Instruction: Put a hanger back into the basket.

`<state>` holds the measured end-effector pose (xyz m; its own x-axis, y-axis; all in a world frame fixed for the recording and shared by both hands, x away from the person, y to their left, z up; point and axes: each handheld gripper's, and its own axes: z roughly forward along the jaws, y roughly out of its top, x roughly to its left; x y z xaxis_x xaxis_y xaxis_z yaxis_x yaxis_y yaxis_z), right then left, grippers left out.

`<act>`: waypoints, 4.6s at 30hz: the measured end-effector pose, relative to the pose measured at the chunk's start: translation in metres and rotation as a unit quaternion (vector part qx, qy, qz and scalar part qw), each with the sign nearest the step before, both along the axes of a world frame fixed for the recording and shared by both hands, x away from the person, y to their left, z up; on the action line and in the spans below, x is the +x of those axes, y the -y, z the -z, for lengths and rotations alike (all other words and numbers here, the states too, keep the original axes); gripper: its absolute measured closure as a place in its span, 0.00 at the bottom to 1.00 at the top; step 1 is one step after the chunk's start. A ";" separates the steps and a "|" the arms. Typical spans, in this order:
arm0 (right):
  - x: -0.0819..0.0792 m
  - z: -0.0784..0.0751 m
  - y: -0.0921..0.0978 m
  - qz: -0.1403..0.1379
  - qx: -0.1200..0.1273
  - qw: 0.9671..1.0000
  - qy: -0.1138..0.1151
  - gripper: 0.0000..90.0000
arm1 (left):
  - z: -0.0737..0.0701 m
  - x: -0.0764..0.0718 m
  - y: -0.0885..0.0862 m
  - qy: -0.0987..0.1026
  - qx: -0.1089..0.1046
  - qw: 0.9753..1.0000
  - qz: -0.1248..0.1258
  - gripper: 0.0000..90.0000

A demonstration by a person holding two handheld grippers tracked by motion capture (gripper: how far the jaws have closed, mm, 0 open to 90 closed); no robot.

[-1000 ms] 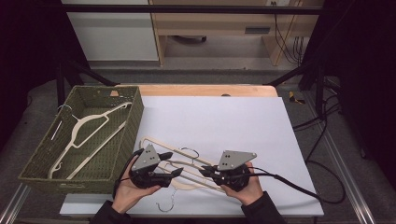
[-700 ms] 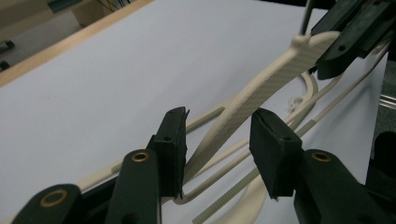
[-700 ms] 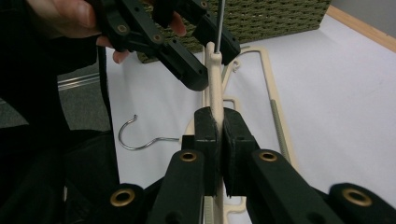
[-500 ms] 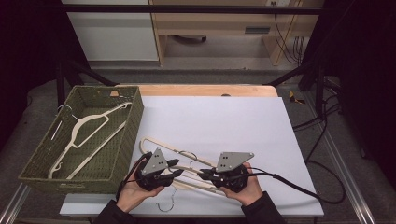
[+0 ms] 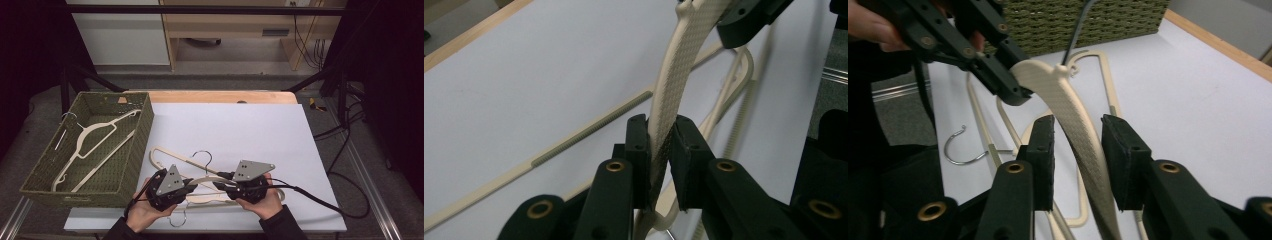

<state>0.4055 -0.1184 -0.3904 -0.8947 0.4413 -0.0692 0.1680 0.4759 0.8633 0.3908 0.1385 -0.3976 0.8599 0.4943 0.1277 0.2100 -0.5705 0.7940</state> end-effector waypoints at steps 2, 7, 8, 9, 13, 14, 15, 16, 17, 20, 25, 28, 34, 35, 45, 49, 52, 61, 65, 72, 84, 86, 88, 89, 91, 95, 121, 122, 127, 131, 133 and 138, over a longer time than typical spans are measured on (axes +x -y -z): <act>0.000 0.001 0.000 0.004 0.001 1.000 0.005 0.70 | -0.001 -0.002 0.001 -0.003 -0.001 1.000 0.003 0.90; 0.000 0.001 0.000 0.011 0.002 1.000 0.019 0.59 | -0.002 -0.006 0.004 -0.017 -0.010 1.000 0.017 0.93; 0.000 0.001 0.000 0.014 0.002 1.000 0.023 0.57 | -0.002 -0.007 0.005 -0.023 -0.015 0.999 0.021 0.94; 0.001 0.001 0.000 0.016 0.005 1.000 0.025 0.53 | -0.002 -0.008 0.006 -0.026 -0.017 0.999 0.023 0.96; 0.001 0.000 0.003 0.024 0.017 0.999 0.025 0.47 | -0.002 -0.008 0.006 -0.026 -0.018 0.999 0.011 0.96; 0.001 -0.001 0.005 0.026 0.024 0.999 0.026 0.44 | -0.002 -0.008 0.005 -0.028 -0.021 0.999 0.008 0.96; 0.002 -0.001 0.006 0.027 0.027 0.999 0.026 0.41 | -0.002 -0.007 0.004 -0.028 -0.021 0.999 0.005 0.96; 0.002 -0.002 0.007 0.032 0.029 0.999 0.027 0.38 | -0.003 -0.007 0.003 -0.028 -0.022 0.999 -0.001 0.96; 0.002 -0.002 0.009 0.041 0.031 0.998 0.029 0.35 | -0.003 -0.008 0.002 -0.025 -0.023 0.999 -0.007 0.96; 0.003 -0.003 0.016 0.058 0.037 0.997 0.032 0.29 | -0.007 -0.008 -0.002 -0.022 -0.031 0.999 -0.017 0.96; 0.006 -0.003 0.031 0.092 0.046 0.994 0.029 0.23 | -0.017 -0.010 -0.011 -0.012 -0.045 0.998 -0.033 0.96; 0.008 -0.003 0.043 0.115 0.055 0.992 0.026 0.19 | -0.024 -0.011 -0.018 -0.006 -0.057 0.997 -0.045 0.96; 0.014 -0.001 0.068 0.165 0.078 0.983 0.017 0.12 | -0.040 -0.012 -0.030 0.003 -0.079 0.995 -0.067 0.96; 0.014 0.000 0.072 0.170 0.079 0.982 0.015 0.12 | -0.042 -0.013 -0.032 0.005 -0.081 0.994 -0.070 0.96; 0.016 0.003 0.093 0.201 0.088 0.976 0.008 0.07 | -0.077 -0.018 -0.050 0.031 -0.103 0.991 -0.083 0.96; 0.016 0.003 0.096 0.205 0.090 0.975 0.007 0.06 | -0.095 -0.020 -0.061 0.045 -0.107 0.989 -0.093 0.96; 0.016 0.004 0.098 0.207 0.092 0.974 0.006 0.05 | -0.110 -0.020 -0.069 0.052 -0.109 0.988 -0.096 0.96; 0.016 0.004 0.099 0.209 0.092 0.974 0.005 0.05 | -0.142 -0.001 -0.102 0.071 -0.111 0.986 -0.104 0.96; 0.016 0.004 0.100 0.210 0.093 0.973 0.004 0.05 | -0.147 0.015 -0.117 0.068 -0.109 0.985 -0.119 0.96; 0.017 0.005 0.100 0.209 0.090 0.974 0.002 0.05 | -0.146 0.039 -0.142 0.059 -0.095 0.983 -0.145 0.96; 0.018 0.006 0.100 0.208 0.090 0.974 -0.002 0.05 | -0.134 0.066 -0.188 0.047 -0.080 0.980 -0.178 0.96; 0.018 0.006 0.100 0.209 0.089 0.974 -0.002 0.05 | -0.131 0.069 -0.195 0.044 -0.079 0.979 -0.185 0.96; 0.018 0.006 0.100 0.209 0.090 0.974 -0.003 0.05 | -0.129 0.072 -0.203 0.044 -0.075 0.978 -0.190 0.96; 0.017 0.006 0.100 0.209 0.090 0.974 -0.002 0.05 | -0.128 0.073 -0.207 0.043 -0.076 0.977 -0.194 0.96; 0.017 0.006 0.100 0.209 0.091 0.974 -0.002 0.05 | -0.126 0.074 -0.214 0.043 -0.076 0.976 -0.198 0.96; 0.018 0.006 0.100 0.209 0.088 0.974 -0.001 0.05 | -0.122 0.076 -0.228 0.047 -0.077 0.975 -0.205 0.96; 0.017 0.006 0.100 0.210 0.087 0.974 -0.003 0.04 | -0.095 0.081 -0.277 0.031 -0.049 0.970 -0.234 0.96; 0.018 0.006 0.100 0.210 0.087 0.974 -0.001 0.04 | -0.094 0.081 -0.278 0.030 -0.049 0.970 -0.235 0.96; 0.018 0.006 0.100 0.210 0.087 0.974 -0.001 0.04 | -0.086 0.080 -0.284 0.021 -0.051 0.970 -0.239 0.96; 0.018 0.006 0.100 0.210 0.087 0.974 -0.001 0.04 | -0.079 0.082 -0.284 0.010 -0.054 0.969 -0.240 0.96; 0.018 0.006 0.100 0.210 0.087 0.974 -0.001 0.04 | -0.075 0.082 -0.282 0.005 -0.056 0.968 -0.243 0.96; 0.018 0.006 0.100 0.210 0.087 0.974 -0.002 0.04 | -0.063 0.084 -0.280 -0.011 -0.066 0.966 -0.249 0.96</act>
